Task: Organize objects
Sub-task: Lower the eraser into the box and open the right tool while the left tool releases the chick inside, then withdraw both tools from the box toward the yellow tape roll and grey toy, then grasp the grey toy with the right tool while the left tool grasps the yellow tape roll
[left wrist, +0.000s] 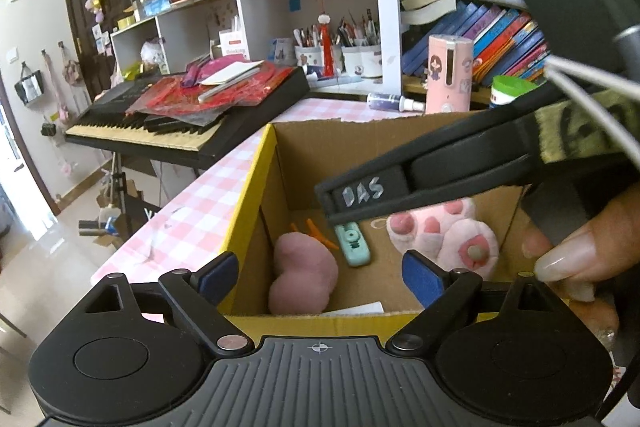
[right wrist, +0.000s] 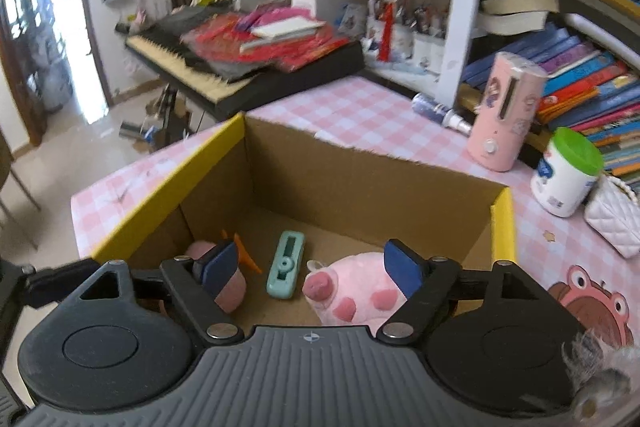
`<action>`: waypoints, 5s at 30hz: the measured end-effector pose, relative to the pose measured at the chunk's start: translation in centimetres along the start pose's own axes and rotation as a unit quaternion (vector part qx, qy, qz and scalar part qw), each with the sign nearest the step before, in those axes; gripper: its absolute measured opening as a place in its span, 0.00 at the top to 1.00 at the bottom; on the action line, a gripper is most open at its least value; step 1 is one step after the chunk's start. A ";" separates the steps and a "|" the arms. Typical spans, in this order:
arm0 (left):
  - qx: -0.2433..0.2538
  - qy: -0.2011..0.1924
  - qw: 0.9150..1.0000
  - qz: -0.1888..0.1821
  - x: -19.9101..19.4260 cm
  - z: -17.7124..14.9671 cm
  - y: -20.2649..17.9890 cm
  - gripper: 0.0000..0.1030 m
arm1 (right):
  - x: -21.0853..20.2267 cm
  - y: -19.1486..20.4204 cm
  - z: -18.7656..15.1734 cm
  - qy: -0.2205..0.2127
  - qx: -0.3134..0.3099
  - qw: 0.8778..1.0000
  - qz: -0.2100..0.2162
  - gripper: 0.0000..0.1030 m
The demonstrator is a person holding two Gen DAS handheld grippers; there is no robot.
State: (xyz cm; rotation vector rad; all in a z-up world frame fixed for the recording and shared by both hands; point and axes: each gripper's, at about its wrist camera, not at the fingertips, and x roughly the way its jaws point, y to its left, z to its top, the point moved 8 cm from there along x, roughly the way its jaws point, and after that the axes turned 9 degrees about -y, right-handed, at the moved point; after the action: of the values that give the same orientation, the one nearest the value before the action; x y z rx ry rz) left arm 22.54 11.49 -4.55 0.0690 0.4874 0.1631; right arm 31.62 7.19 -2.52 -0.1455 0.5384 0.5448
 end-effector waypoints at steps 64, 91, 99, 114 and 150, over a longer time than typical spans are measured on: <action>-0.009 0.042 0.997 0.068 -15.0 -11.0 6.5 0.03 | -19.6 7.0 -16.3 0.016 0.028 0.966 -0.255 0.00; 0.051 0.029 0.997 -0.041 -12.7 -8.5 -5.3 0.03 | -24.4 -3.1 -19.2 0.035 0.095 0.930 -0.353 0.00; 0.058 0.032 0.997 -0.047 -11.2 -7.2 -9.9 0.03 | -24.6 -8.4 -19.4 0.044 0.105 0.928 -0.356 0.00; 0.053 0.045 0.997 -0.033 -7.8 -5.2 -18.0 0.03 | -23.2 -18.7 -19.6 0.058 0.109 0.932 -0.342 0.00; 0.055 0.088 0.995 0.006 -5.1 -5.4 -22.5 0.03 | -10.2 -28.3 -19.5 0.082 0.124 0.975 -0.164 0.41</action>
State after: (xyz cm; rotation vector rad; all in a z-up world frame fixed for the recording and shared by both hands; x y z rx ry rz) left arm 18.69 -11.40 -9.29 0.1665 0.6715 0.1550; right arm 30.50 -26.72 -14.06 -0.0400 0.7221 0.1414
